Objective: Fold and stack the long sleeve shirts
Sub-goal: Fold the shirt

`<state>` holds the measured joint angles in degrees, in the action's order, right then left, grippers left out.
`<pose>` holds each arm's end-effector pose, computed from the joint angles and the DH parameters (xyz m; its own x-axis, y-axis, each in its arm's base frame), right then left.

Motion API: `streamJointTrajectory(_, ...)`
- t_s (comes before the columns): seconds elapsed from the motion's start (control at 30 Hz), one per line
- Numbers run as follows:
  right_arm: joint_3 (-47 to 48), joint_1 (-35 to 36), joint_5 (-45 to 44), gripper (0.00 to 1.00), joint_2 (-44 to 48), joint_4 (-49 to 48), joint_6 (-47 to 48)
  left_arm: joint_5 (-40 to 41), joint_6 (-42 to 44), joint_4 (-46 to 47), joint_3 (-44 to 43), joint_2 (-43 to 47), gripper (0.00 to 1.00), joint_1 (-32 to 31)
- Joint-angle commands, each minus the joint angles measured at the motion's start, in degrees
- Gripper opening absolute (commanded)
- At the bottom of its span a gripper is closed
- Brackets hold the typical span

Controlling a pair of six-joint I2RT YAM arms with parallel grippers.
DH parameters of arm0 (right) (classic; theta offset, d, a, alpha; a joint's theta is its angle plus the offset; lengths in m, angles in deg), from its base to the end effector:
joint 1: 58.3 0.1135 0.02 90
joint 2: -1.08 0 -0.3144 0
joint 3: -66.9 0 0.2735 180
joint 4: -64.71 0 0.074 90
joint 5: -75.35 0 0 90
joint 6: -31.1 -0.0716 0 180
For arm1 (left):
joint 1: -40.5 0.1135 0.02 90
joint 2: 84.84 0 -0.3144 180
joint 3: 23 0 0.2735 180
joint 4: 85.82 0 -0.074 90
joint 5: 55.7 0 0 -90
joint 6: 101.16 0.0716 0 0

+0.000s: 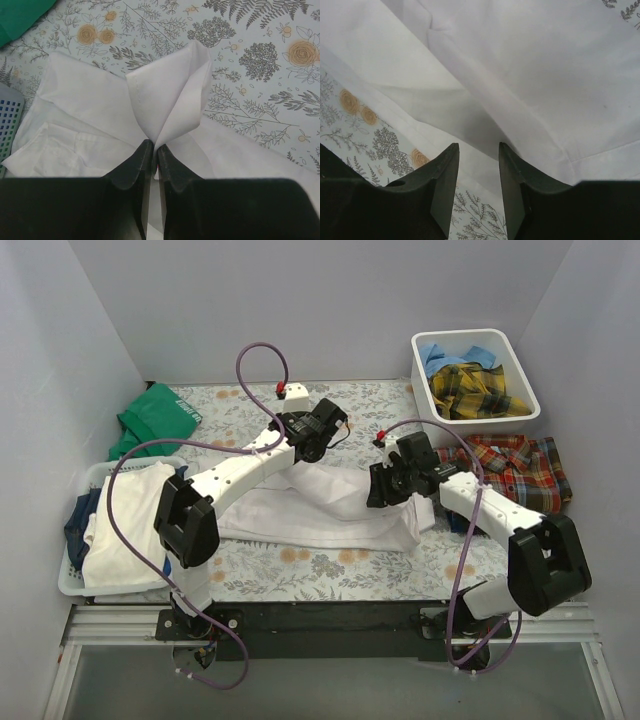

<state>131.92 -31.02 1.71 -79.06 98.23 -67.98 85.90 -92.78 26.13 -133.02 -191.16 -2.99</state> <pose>0.2792 0.1667 0.2448 -0.7542 -0.2186 -0.6191 -0.4923 0.8122 0.3130 0.3524 -0.2570 0.3261 -0.2748 -0.5864 -0.7620 -0.6206 0.7135 -0.3253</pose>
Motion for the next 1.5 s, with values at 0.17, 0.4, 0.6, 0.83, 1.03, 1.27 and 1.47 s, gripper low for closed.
streamJointTrajectory(0.17, 7.25, 0.05, -4.32, 0.45, -10.38, 2.53, -3.93, 3.51, -1.08, -1.14, -2.85, 3.05, 0.11, 0.59)
streamJointTrajectory(0.4, 9.98, -0.22, -8.62, 0.45, -14.52, 6.39, -6.3, 5.88, -3.53, -4.91, -2.68, 3.14, 0.48, 1.56)
streamJointTrajectory(0.6, 8.05, -1.71, -11.0, 0.45, -16.54, 8.6, -9.02, -0.69, -3.2, -2.47, 3.54, 6.3, 0.55, 6.92)
streamJointTrajectory(0.83, 6.29, -2.42, -11.35, 0.45, -16.45, 9.13, -9.46, -19.32, 3.22, 3.52, 6.12, 4.56, 0.66, 14.3)
streamJointTrajectory(1.03, 6.11, -2.42, -11.44, 0.45, -16.63, 9.13, -9.64, -27.76, 10.08, 1.77, -3.36, -6.08, 0.74, 15.18)
streamJointTrajectory(1.27, 5.85, -3.29, -10.83, 0.45, -16.63, 9.22, -10.96, -33.48, 7.54, 2.56, -0.75, -9.34, 0.66, 18.34)
streamJointTrajectory(1.47, 6.37, -3.56, -10.38, 0.45, -17.33, 9.22, -11.05, -37.09, 6.21, 4.57, 4.6, -7.59, 0.49, 21.51)
